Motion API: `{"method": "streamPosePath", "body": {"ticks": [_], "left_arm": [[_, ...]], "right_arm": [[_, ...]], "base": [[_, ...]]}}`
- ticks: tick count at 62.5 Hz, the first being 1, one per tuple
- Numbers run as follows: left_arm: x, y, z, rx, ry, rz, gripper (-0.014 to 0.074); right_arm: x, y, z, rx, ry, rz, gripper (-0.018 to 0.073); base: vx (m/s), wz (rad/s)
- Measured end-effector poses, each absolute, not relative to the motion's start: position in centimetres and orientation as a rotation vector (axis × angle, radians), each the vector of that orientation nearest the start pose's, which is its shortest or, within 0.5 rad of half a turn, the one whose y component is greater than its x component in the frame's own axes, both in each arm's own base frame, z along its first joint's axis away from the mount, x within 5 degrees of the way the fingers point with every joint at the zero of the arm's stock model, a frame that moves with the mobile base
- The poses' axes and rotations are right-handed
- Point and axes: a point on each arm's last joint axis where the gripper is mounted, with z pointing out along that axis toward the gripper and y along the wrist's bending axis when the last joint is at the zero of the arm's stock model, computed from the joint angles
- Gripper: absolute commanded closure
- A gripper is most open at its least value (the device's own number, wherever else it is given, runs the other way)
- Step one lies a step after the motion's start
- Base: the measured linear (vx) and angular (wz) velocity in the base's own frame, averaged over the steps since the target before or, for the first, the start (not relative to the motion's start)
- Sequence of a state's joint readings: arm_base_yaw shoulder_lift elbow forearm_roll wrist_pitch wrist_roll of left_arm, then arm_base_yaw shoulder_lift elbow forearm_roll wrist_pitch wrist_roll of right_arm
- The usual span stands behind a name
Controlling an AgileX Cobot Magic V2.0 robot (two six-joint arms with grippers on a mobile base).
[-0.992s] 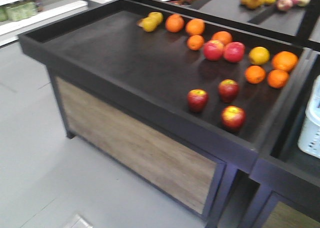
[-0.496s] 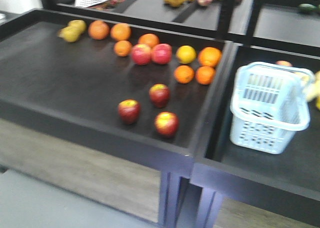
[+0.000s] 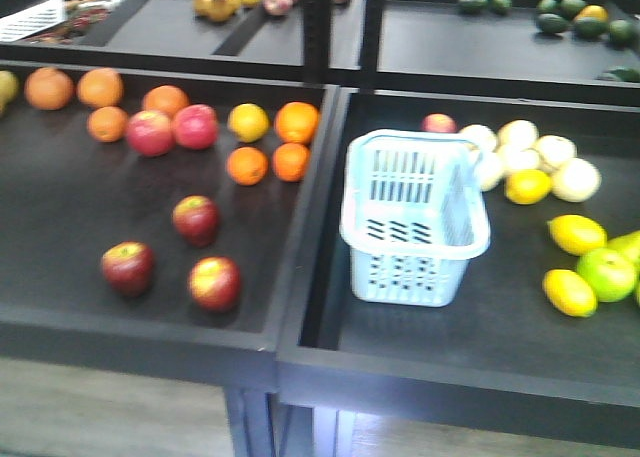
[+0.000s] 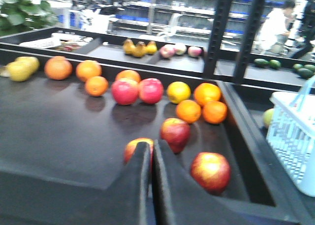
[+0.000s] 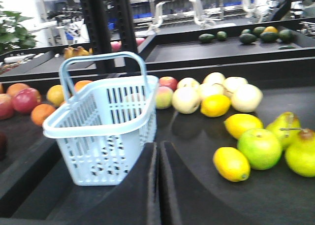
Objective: Pick three apples into basket with both arms
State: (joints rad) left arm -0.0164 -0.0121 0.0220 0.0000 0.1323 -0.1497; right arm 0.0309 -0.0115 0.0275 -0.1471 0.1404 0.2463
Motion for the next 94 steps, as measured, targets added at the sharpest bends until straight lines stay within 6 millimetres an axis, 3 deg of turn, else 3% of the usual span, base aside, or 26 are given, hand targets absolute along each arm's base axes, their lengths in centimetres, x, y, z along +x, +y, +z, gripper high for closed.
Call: {"method": "streamPosePath", "body": {"ticks": [94], "left_arm": [[5.63, -0.09, 19.44, -0.108, 1.624, -0.128, 0.0603]], "right_arm": [[5.65, -0.01, 19.19, 0.073, 1.637, 0.084, 0.0565]], "base": [[0.1, -0.12]]}}
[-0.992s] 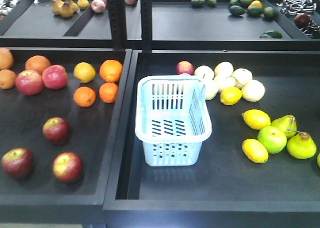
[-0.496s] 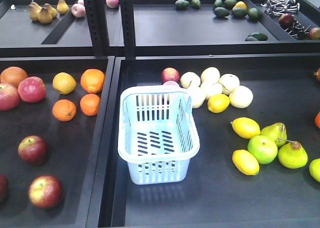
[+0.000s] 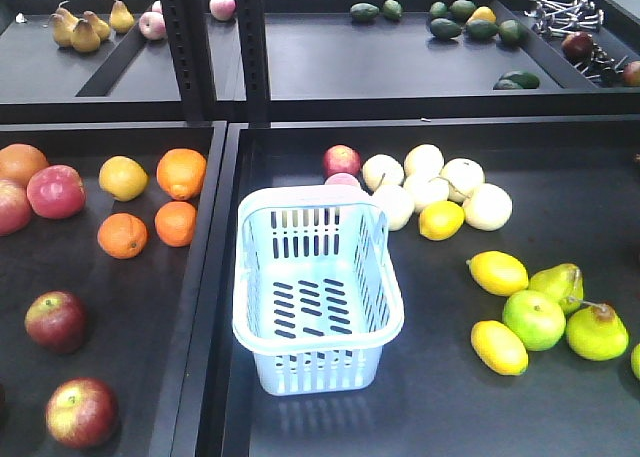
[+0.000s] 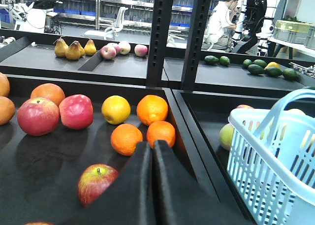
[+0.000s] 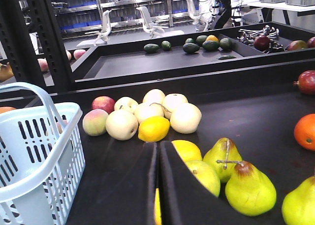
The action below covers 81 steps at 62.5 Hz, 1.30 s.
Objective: Pick three apples into basket with both arms
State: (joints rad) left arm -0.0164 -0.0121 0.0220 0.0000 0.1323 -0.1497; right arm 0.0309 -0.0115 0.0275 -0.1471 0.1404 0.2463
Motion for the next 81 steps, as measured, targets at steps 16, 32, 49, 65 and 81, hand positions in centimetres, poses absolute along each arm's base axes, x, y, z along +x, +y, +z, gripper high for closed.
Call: {"method": "streamPosePath", "body": {"ticks": [16, 32, 49, 65, 81], "left_arm": [[5.63, -0.09, 19.44, -0.108, 1.624, -0.128, 0.0603], [5.63, -0.09, 19.44, -0.108, 1.624, -0.128, 0.0603], [5.63, -0.09, 19.44, -0.108, 1.624, -0.128, 0.0603], [5.63, -0.09, 19.44, -0.108, 1.624, -0.128, 0.0603], [5.63, -0.09, 19.44, -0.108, 1.624, -0.128, 0.0603]], "right_arm": [[5.65, -0.01, 19.19, 0.073, 1.637, 0.084, 0.0565], [5.65, -0.01, 19.19, 0.073, 1.637, 0.084, 0.0565], [5.65, -0.01, 19.19, 0.073, 1.637, 0.084, 0.0565], [5.65, -0.01, 19.19, 0.073, 1.637, 0.084, 0.0565], [5.65, -0.01, 19.19, 0.073, 1.637, 0.084, 0.0565]], "base": [[0.05, 0.03], [0.05, 0.03], [0.04, 0.02], [0.0, 0.0], [0.0, 0.0]]}}
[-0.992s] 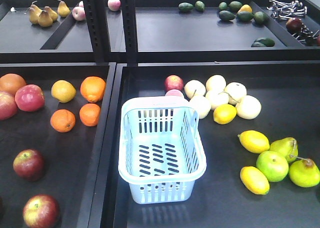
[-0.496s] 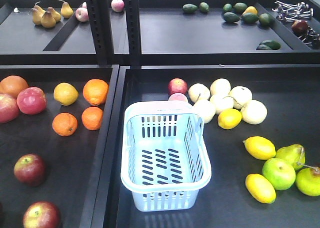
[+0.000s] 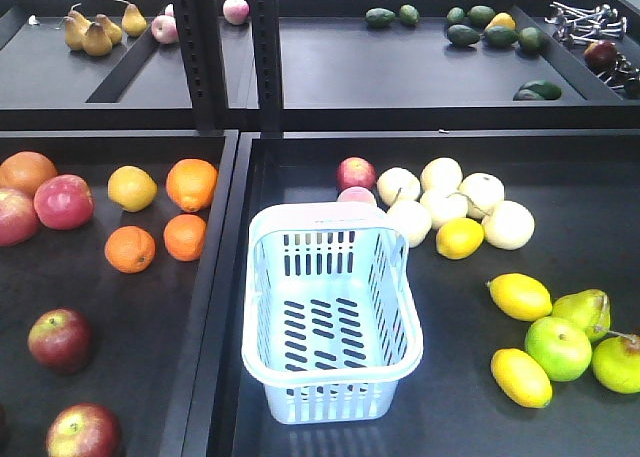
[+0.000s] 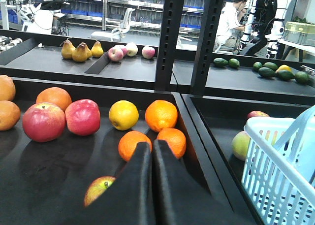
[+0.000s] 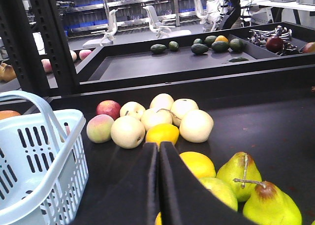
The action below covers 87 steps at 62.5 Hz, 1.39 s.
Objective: Pick three apples into basket with both arms
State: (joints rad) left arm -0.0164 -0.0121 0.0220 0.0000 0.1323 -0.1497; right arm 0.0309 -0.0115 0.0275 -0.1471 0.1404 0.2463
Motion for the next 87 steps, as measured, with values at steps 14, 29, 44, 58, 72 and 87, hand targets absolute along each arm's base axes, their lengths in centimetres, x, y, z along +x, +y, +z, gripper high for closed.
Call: {"method": "streamPosePath", "body": {"ticks": [14, 29, 44, 58, 72, 87], "left_arm": [[5.6, -0.1, 19.4, -0.108, 1.624, -0.128, 0.0603], [5.6, -0.2, 19.6, -0.234, 1.598, -0.265, 0.0603], [5.6, -0.4, 19.8, -0.607, 1.508, -0.674, 0.0603], [5.6, -0.4, 20.2, -0.825, 1.388, -0.919, 0.0603], [5.1, -0.4, 23.3, -0.973, 1.202, -1.177, 0.0603], [2.0, -0.4, 31.9, -0.621, 1.076, -1.021, 0.0603]], "right_arm": [[5.7, 0.0, 19.2, 0.073, 1.637, 0.084, 0.0565], [5.7, 0.0, 19.2, 0.073, 1.637, 0.084, 0.0565], [5.7, 0.0, 19.2, 0.073, 1.637, 0.084, 0.0565], [5.7, 0.0, 19.2, 0.073, 1.637, 0.084, 0.0565], [5.7, 0.0, 19.2, 0.073, 1.637, 0.084, 0.0565], [5.7, 0.0, 19.2, 0.073, 1.637, 0.084, 0.0565]], "base": [[0.0, 0.0], [0.0, 0.0], [0.0, 0.0], [0.0, 0.0], [0.0, 0.0], [0.0, 0.0]]}}
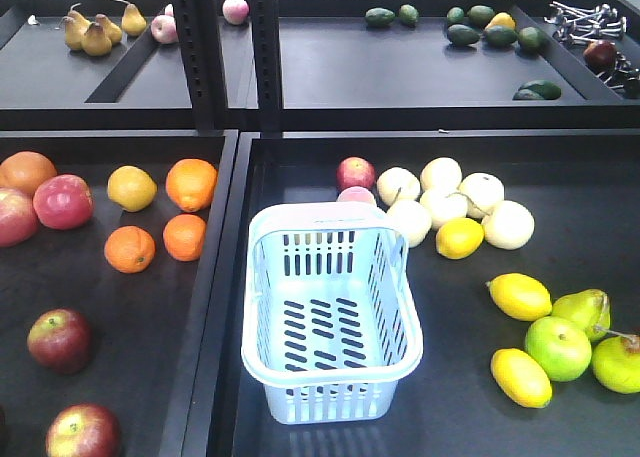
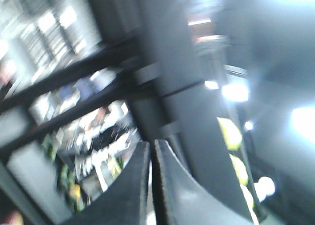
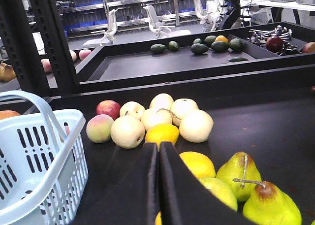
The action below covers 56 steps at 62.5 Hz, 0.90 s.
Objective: Pick three apples into basket with both arms
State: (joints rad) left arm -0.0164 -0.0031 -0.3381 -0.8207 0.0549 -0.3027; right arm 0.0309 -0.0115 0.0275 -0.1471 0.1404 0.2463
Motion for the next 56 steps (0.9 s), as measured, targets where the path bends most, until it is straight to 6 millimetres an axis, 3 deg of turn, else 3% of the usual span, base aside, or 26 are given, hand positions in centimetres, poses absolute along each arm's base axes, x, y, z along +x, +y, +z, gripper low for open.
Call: {"method": "streamPosePath", "body": {"ticks": [11, 23, 35, 43, 56], "left_arm": [[2.7, -1.7, 35.7, -0.386, 1.28, -0.848, 0.0603], [7.1, -3.4, 37.8, -0.136, 1.579, -0.742, 0.0601], [12.6, -4.8, 38.9, 0.173, 1.721, -0.667, 0.0545], [16.4, -5.8, 39.1, 0.377, 1.765, -0.677, 0.0391], [23.3, -6.6, 38.6, 0.603, 1.805, -0.673, 0.0032]], "right_arm": [[5.7, 0.0, 19.2, 0.073, 1.637, 0.084, 0.0565], [5.7, 0.0, 19.2, 0.073, 1.637, 0.084, 0.0565], [5.7, 0.0, 19.2, 0.073, 1.637, 0.084, 0.0565], [5.7, 0.0, 19.2, 0.073, 1.637, 0.084, 0.0565], [5.7, 0.0, 19.2, 0.073, 1.637, 0.084, 0.0565]], "base": [[0.0, 0.0], [0.0, 0.0], [0.0, 0.0], [0.0, 0.0], [0.0, 0.0]]}}
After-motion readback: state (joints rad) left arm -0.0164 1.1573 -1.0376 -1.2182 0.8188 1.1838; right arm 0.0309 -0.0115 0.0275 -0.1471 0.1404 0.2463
